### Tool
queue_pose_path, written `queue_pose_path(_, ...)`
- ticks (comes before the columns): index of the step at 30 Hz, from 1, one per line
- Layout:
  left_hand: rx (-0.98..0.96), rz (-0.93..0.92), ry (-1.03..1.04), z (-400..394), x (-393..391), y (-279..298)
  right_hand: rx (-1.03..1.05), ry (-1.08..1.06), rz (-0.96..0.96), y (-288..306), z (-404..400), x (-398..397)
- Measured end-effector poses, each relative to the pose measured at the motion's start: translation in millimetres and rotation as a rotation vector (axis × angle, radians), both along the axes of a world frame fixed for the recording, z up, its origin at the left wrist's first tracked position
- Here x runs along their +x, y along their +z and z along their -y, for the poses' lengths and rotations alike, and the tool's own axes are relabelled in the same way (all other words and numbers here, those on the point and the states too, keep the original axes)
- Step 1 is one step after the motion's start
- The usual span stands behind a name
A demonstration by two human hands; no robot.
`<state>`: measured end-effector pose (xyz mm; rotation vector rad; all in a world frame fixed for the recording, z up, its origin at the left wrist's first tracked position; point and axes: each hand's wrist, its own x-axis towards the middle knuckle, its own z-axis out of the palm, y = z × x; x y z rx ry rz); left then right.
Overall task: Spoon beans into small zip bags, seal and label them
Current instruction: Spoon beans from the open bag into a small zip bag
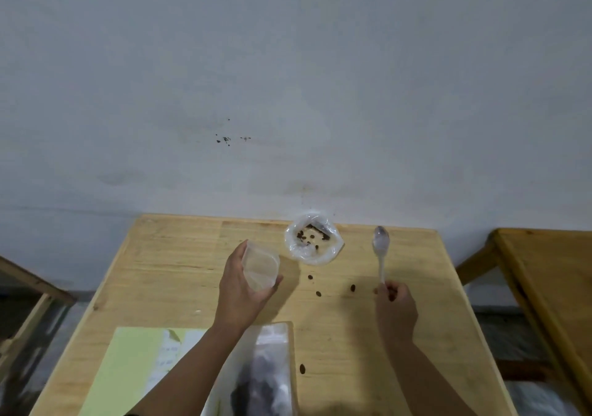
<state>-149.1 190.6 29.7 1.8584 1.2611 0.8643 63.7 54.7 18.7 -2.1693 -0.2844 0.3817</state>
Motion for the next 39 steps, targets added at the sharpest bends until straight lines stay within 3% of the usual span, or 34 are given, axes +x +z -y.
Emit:
queue_pose_path(5, -0.043, 0.049, -0.044, 0.1, 2.4, -9.2, 0.184, 0.063, 0.063, 28.8, -11.7, -24.6)
queue_pose_path(11, -0.121, 0.062, -0.14, -2.7, 19.3, -20.7, 0.263, 0.183, 0.021, 30.4, -27.1, -33.1)
queue_pose_path(25, -0.322, 0.088, -0.23, -20.6, 65.9, -32.4, 0.191, 0.276, -0.025, -4.3, -56.3, -0.4)
queue_pose_path(39, -0.355, 0.013, -0.235, -37.9, 84.6, -43.6, 0.231, 0.302, -0.095, -15.6, -62.2, 9.1)
